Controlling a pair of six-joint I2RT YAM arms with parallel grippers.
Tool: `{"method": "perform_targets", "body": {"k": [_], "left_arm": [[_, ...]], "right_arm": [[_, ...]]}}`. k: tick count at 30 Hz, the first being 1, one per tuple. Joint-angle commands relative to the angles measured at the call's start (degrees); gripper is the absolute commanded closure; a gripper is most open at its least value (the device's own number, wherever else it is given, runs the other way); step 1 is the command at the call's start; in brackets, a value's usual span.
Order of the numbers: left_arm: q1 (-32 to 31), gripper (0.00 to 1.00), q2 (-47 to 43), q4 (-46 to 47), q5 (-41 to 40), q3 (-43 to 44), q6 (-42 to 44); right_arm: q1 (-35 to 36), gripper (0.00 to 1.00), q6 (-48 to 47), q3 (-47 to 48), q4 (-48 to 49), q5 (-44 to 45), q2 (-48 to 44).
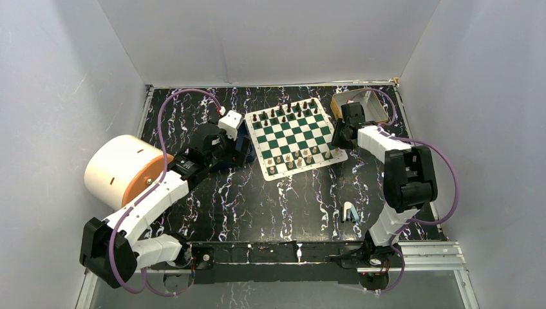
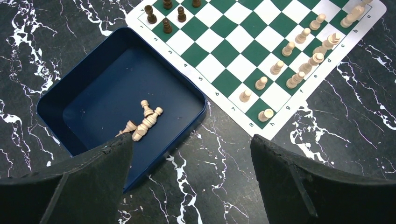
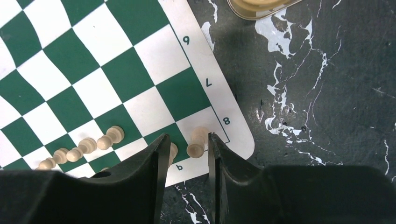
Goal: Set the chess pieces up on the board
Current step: Place the chess piece on the chessboard, then move the storage box to the center of the board.
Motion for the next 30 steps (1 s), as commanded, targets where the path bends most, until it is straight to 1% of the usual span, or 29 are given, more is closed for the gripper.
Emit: {"method": "perform_targets", "body": {"k": [1, 5, 8, 11, 12, 16, 18, 20, 22, 23, 26, 28, 30], "left_arm": [[0.1, 0.07, -1.4, 0.9, -0.8, 0.0, 0.5], [0.1, 0.08, -0.5, 0.5, -1.8, 0.3, -0.1], [0.1, 0.09, 0.8, -1.0, -4.5, 1.3, -1.3], [0.1, 0.11, 2.9, -3.7, -9.0, 3.4, -2.1], [0.1, 0.11, 3.7, -4.7, -10.2, 4.3, -3.6], [0.2, 0.16, 7.1, -8.0, -13.6, 6.9, -4.9], [0.4, 0.19, 8.7, -9.3, -14.9, 8.0, -4.9], [1.1, 0.23, 10.4, -10.5, -15.2, 9.1, -5.5], [2.5, 0.28, 11.8, -10.9, -14.5, 10.1, -8.0], [3.2, 0.29, 12.4, -10.8, -14.7, 10.4, -10.0], [4.9, 0.30, 14.7, -12.0, -20.2, 11.7, -16.5], [6.2, 0.26, 16.9, -13.8, -26.5, 12.9, -22.4], [7.5, 0.24, 18.7, -18.3, -30.0, 15.4, -29.9]], "right_arm": [[-0.3, 0.55, 0.9, 3.8, -2.3, 0.9, -1.7], [-0.3, 0.51, 1.2, 5.1, -4.4, -0.1, -4.2], [-0.2, 0.40, 1.5, 5.6, -5.1, -1.9, -7.5], [-0.2, 0.29, 2.2, 5.5, -5.0, -4.0, -11.4], [-0.2, 0.26, 2.4, 5.3, -4.6, -5.0, -12.8], [-0.1, 0.09, 3.0, 4.1, -3.1, -8.1, -17.8], [0.0, 0.02, 3.7, 2.7, -1.1, -11.3, -20.1], [0.0, 0.01, 4.8, -0.2, 2.4, -14.1, -22.2], [0.0, 0.01, 6.2, -3.7, 5.9, -16.1, -23.8], [0.1, 0.01, 6.9, -5.0, 6.7, -16.7, -24.3], [0.2, 0.01, 8.3, -7.6, 8.6, -18.8, -24.8], [0.3, 0.01, 8.7, -8.2, 8.8, -20.2, -24.8], [0.5, 0.01, 8.9, -8.3, 8.9, -20.8, -25.0]]}}
